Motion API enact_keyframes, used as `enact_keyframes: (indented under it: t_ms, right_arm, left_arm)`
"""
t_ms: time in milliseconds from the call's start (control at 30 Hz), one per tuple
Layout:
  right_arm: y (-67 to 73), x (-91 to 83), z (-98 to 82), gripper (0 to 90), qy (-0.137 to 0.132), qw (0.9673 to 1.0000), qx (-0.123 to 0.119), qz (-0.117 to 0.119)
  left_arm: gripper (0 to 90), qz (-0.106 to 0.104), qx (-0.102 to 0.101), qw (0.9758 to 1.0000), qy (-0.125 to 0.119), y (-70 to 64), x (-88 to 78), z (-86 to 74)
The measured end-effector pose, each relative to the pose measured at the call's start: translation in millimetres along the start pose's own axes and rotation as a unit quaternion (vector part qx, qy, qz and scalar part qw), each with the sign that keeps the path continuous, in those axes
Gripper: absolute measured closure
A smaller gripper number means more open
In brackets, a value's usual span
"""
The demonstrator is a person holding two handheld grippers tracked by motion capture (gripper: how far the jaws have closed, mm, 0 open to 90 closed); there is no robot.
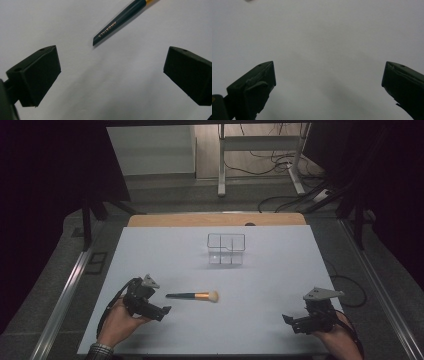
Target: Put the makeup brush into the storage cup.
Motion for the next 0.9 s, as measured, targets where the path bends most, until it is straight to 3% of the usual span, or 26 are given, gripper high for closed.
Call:
enact_keyframes:
  t_ms: [300,433,700,900]
  right_arm:
    - [0.7,0.5,-0.4,0.0,0.003,1.0000,0.000,0.003]
    - [0.7,0.7,-0.5,0.0,0.003,1.0000,0.000,0.003]
    - [0.2,1.0,-0.9,0.0,0.005,1.0000,0.000,0.004]
    - [0.2,0.9,-0.9,0.0,0.004,1.0000,-0.002,0.004]
  left_arm:
    - [2.0,0.000,0.016,0.9998,0.014,0.4,7.6,9.4]
    - [2.1,-0.007,0.012,0.9998,0.016,-0.2,12.1,12.8]
    - [2.1,-0.011,0.037,0.9985,0.037,-4.0,19.8,24.9]
    - [2.0,-0.018,0.042,0.9978,0.048,-6.7,24.2,32.4]
Point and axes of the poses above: each handheld gripper's, and its own axes: x roughly forward along the jaws, z roughly out of its top, y roughly to its left, the point moved 1 cm from there along x, roughly forward along the jaws, and after that the axes turned 15 degrees about -y, right-handed, at the moved point
